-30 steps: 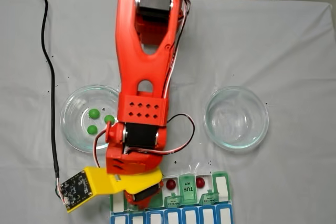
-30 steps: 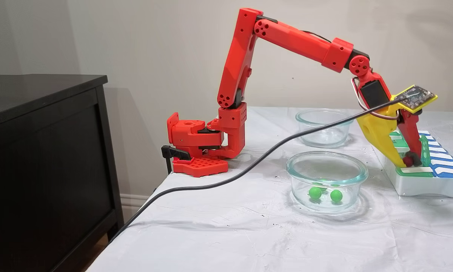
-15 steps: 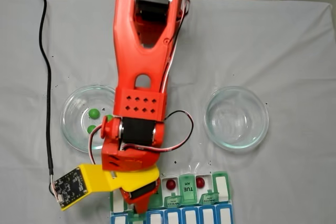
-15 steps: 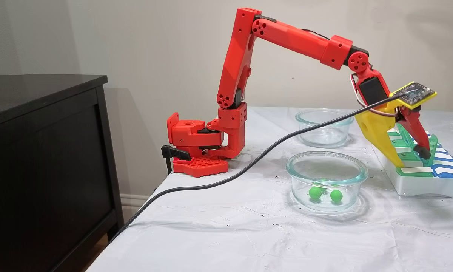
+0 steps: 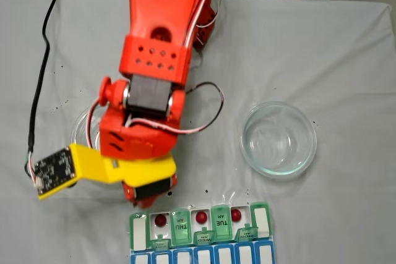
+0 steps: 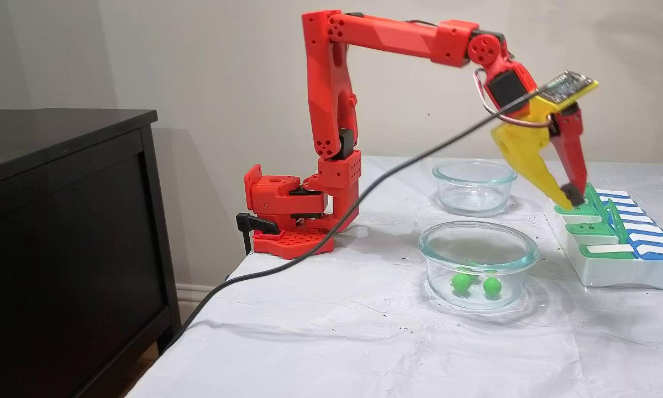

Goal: Sort medicines into box.

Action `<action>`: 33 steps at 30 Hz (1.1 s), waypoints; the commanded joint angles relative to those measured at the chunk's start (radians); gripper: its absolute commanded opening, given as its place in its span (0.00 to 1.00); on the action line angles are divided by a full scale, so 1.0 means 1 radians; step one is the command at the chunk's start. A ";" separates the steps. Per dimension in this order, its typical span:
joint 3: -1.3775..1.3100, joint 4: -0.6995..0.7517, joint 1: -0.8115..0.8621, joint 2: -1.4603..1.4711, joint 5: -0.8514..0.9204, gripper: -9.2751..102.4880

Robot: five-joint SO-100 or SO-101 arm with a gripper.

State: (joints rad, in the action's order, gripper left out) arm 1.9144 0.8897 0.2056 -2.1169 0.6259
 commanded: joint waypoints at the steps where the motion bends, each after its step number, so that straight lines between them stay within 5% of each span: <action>1: 0.043 0.114 0.034 -0.195 0.064 0.08; 17: 0.123 0.206 0.204 -0.213 -0.038 0.08; 24: 0.181 0.215 0.229 -0.216 -0.014 0.27; 33: 0.305 0.209 0.255 -0.295 0.074 0.29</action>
State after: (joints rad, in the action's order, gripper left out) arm 2.2227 1.1091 0.4602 -2.3270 0.6796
